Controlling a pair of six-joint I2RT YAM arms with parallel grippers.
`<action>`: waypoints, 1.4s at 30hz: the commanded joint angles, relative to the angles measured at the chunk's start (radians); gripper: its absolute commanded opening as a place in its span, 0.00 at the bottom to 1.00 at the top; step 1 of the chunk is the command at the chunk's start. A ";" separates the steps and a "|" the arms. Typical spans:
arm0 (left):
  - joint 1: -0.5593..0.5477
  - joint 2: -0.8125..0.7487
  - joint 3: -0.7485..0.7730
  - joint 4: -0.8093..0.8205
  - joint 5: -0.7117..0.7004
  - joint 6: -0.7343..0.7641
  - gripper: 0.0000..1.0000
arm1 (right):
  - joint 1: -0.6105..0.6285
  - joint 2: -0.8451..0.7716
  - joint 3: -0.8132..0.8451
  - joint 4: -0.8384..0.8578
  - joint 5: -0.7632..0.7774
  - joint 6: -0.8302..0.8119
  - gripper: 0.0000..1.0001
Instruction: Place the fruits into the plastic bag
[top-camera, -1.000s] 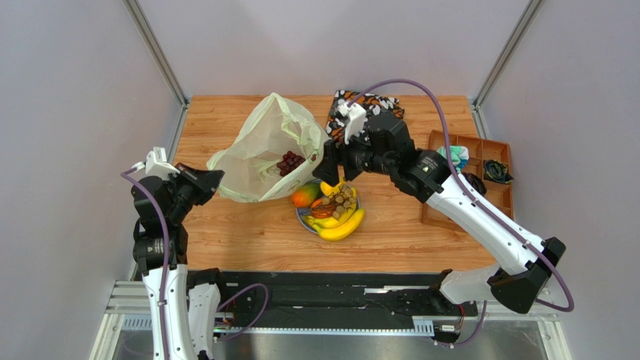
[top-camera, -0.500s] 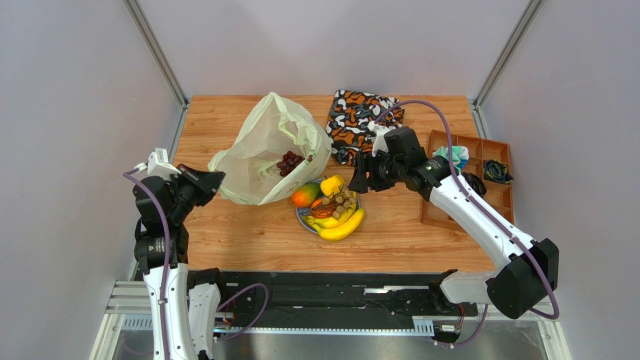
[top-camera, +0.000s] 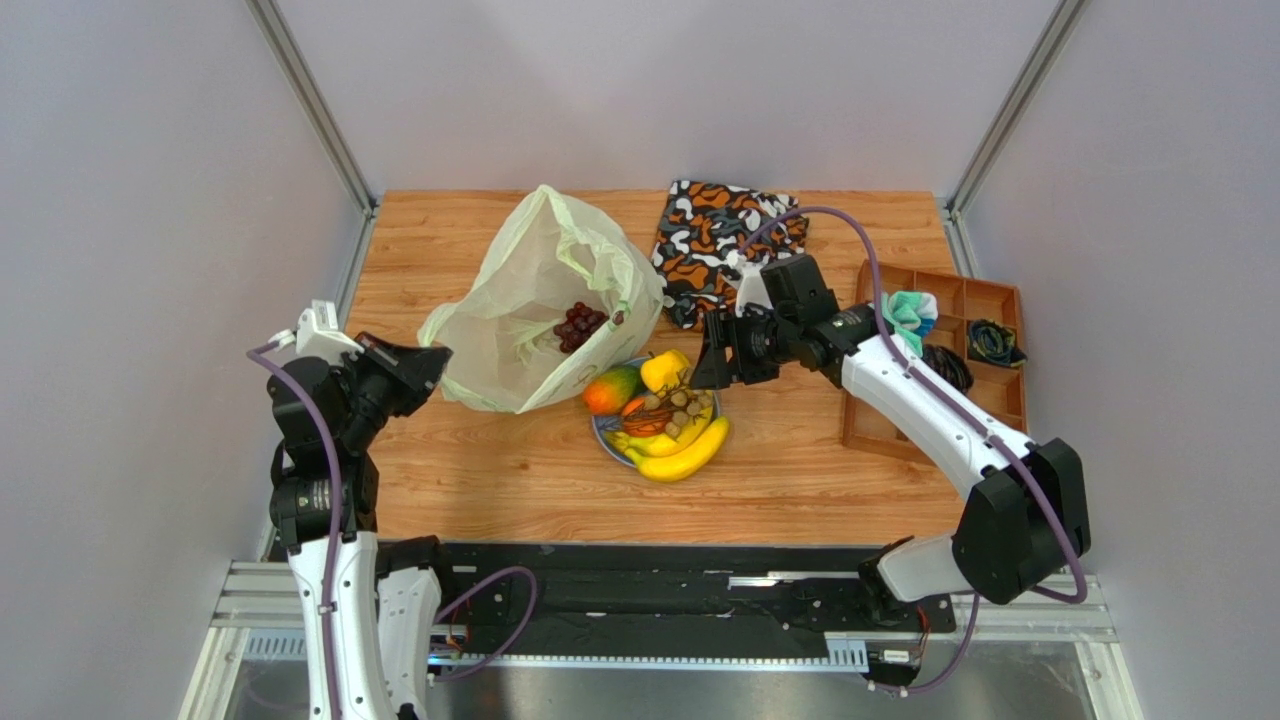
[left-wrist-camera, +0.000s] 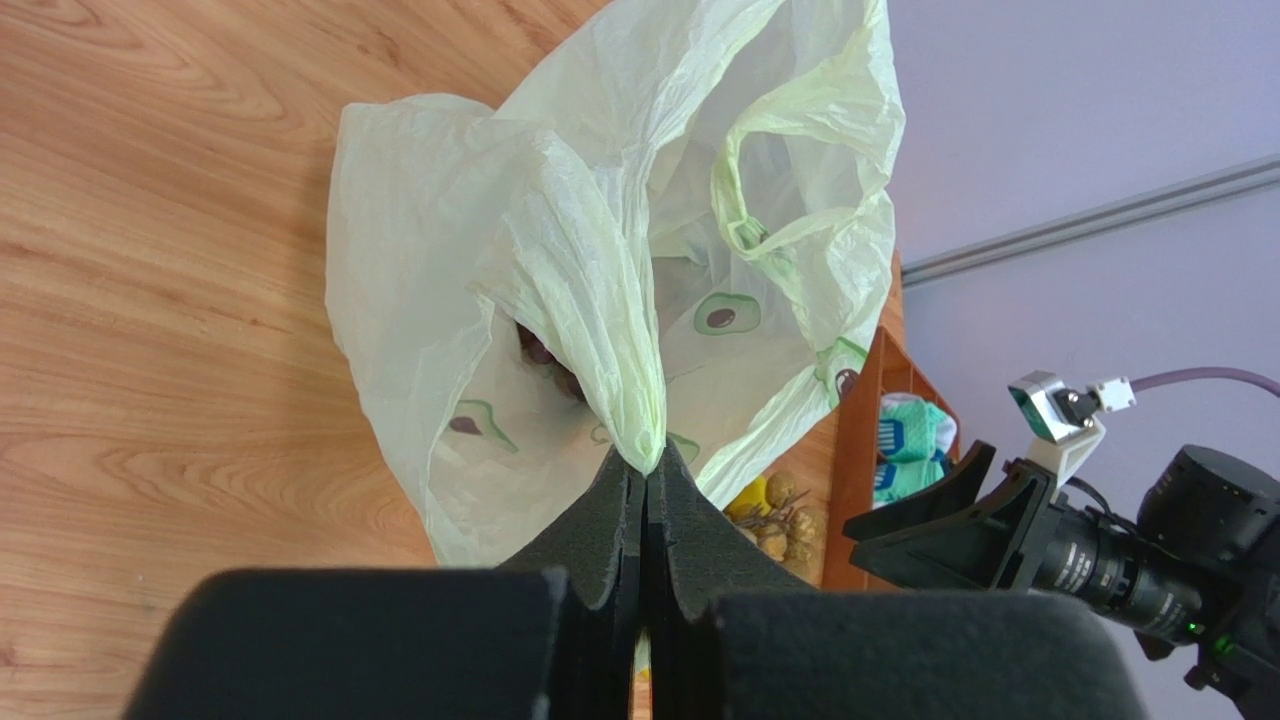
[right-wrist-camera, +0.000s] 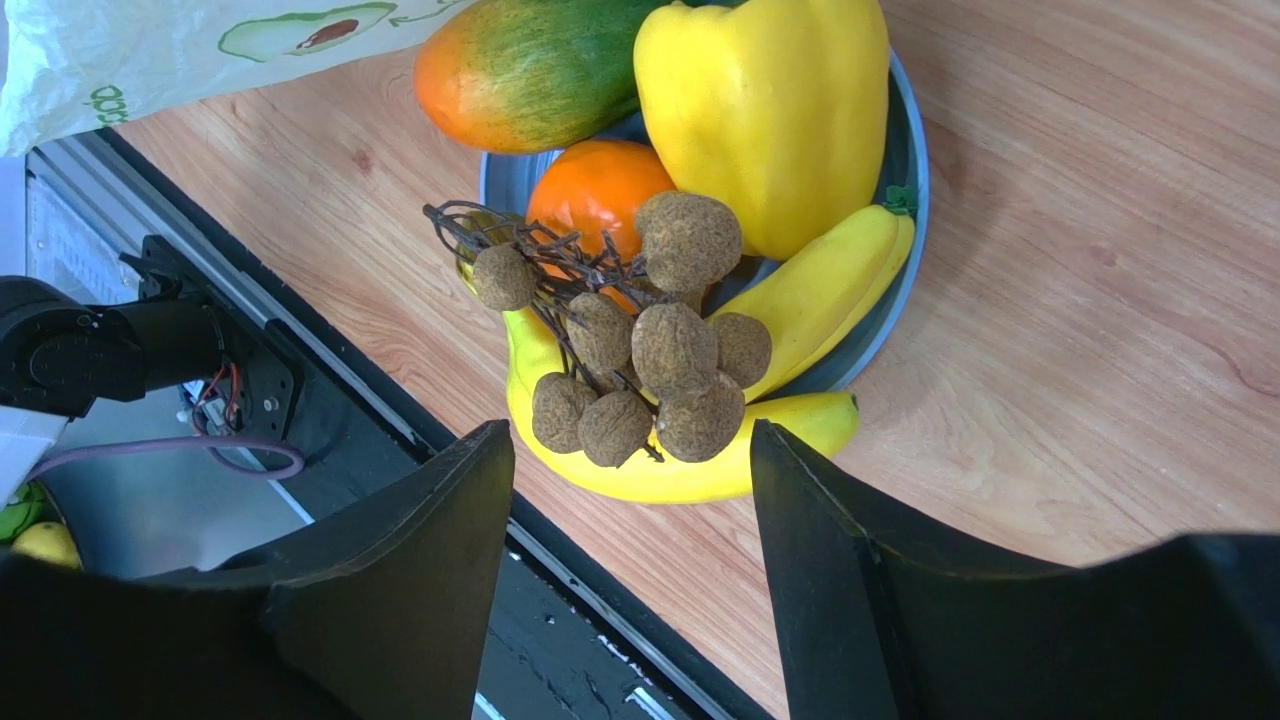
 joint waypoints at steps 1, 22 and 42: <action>-0.002 -0.011 -0.001 0.005 0.010 -0.007 0.00 | -0.004 0.024 0.017 0.059 -0.032 -0.008 0.63; -0.002 -0.014 -0.010 0.018 0.014 -0.019 0.00 | 0.010 0.122 0.050 0.051 -0.024 -0.056 0.50; -0.002 -0.006 -0.013 0.026 0.013 -0.022 0.00 | 0.017 0.137 0.075 0.044 -0.046 -0.082 0.18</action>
